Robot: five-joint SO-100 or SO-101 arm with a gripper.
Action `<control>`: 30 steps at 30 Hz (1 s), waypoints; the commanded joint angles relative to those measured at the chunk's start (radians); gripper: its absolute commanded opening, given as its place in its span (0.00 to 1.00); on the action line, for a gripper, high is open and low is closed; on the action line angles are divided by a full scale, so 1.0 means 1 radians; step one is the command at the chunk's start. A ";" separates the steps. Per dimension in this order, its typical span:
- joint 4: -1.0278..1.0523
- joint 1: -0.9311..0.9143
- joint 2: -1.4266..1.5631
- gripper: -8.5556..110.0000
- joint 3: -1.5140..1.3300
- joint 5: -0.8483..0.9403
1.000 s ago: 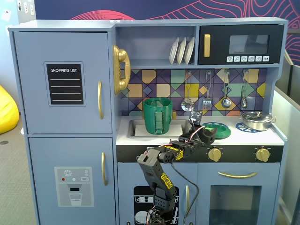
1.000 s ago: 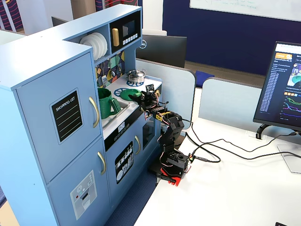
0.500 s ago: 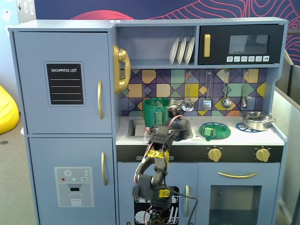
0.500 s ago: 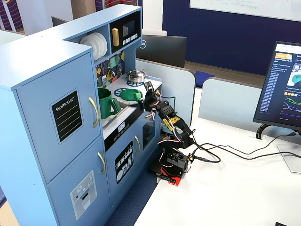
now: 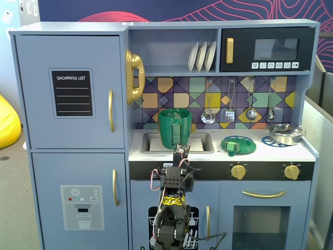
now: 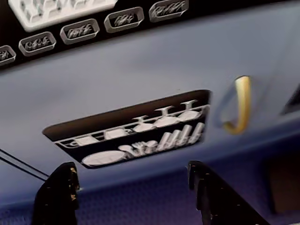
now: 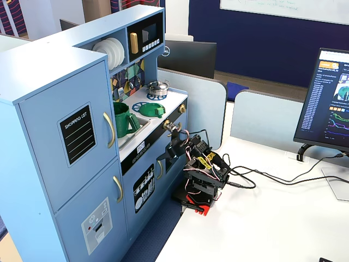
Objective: Take off the lid from the green recipient and place it on the counter
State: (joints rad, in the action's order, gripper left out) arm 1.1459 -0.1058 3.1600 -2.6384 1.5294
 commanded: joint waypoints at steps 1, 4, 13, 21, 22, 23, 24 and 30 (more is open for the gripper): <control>-0.241 0.043 0.011 0.24 -0.114 -0.008; -0.339 0.055 0.008 0.24 -0.204 -0.011; -0.330 0.052 0.017 0.21 -0.357 -0.069; 0.017 0.057 0.017 0.10 -0.357 0.141; 0.054 0.057 0.017 0.11 -0.357 0.173; 0.097 0.057 0.017 0.13 -0.357 0.230; 0.138 0.054 0.017 0.14 -0.357 0.285; 0.268 0.061 0.017 0.15 -0.359 0.198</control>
State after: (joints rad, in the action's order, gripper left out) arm 1.3223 -0.0583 3.1861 -3.0035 1.7411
